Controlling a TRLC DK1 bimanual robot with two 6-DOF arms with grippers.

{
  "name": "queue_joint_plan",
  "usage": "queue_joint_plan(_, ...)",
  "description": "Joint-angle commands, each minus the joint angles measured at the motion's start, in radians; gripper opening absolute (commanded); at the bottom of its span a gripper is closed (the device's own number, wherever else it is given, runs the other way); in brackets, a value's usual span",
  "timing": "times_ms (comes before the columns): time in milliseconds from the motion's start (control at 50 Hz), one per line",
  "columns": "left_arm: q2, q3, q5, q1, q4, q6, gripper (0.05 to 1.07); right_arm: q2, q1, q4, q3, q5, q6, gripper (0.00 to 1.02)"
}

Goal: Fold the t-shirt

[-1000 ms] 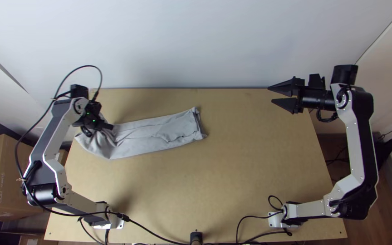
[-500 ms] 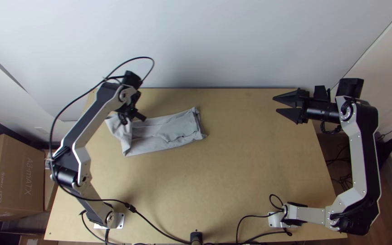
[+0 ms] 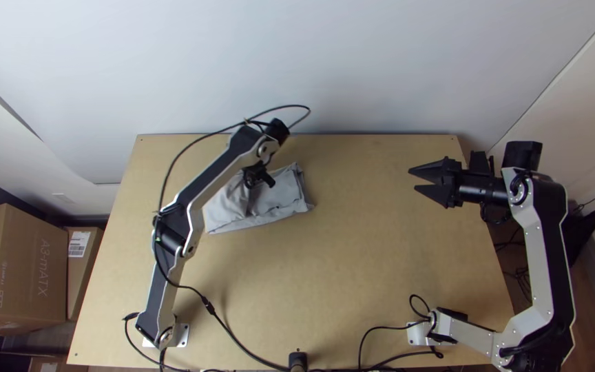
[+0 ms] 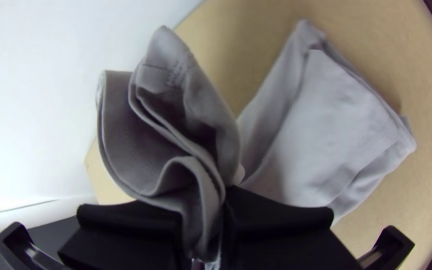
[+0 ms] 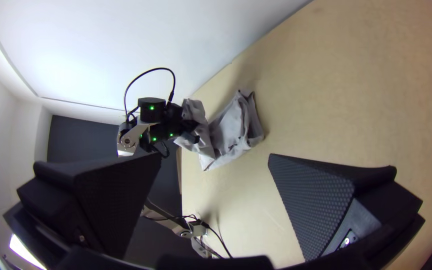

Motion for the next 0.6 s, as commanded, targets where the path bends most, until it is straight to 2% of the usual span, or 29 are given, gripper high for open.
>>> queue_joint_plan(0, 0.043, 0.037, -0.013, -0.05, 0.003, -0.034, 0.08, -0.036, 0.003, -0.001, -0.051, 0.006, -0.025, 0.99)
queue_joint_plan(240, 0.123, 0.064, -0.018, -0.116, 0.068, -0.04, 0.08, -0.093, 0.049, 0.008, -0.155, 0.043, -0.025, 0.98)
queue_joint_plan(380, 0.132, 0.074, -0.038, -0.152, 0.216, -0.025, 0.09, -0.13, 0.109, 0.013, -0.23, 0.087, -0.025, 0.98)
queue_joint_plan(400, 0.127, 0.074, -0.038, -0.159, 0.242, -0.014, 0.17, -0.136, 0.115, 0.014, -0.241, 0.087, -0.023, 0.98)
queue_joint_plan(460, 0.112, 0.072, -0.061, -0.179, 0.302, 0.001, 0.67, -0.151, 0.134, 0.025, -0.277, 0.089, -0.023, 0.98)
queue_joint_plan(480, 0.106, 0.072, -0.073, -0.188, 0.321, 0.01, 0.8, -0.155, 0.14, 0.031, -0.289, 0.093, -0.022, 0.98)
queue_joint_plan(520, 0.093, 0.072, -0.079, -0.208, 0.344, 0.043, 0.98, -0.156, 0.157, 0.045, -0.312, 0.113, -0.02, 0.98)
queue_joint_plan(540, 0.086, 0.072, -0.079, -0.218, 0.362, 0.066, 1.04, -0.156, 0.171, 0.056, -0.324, 0.121, -0.015, 0.98)
queue_joint_plan(580, 0.069, 0.072, -0.08, -0.233, 0.393, 0.101, 1.03, -0.155, 0.187, 0.08, -0.346, 0.146, -0.012, 0.98)
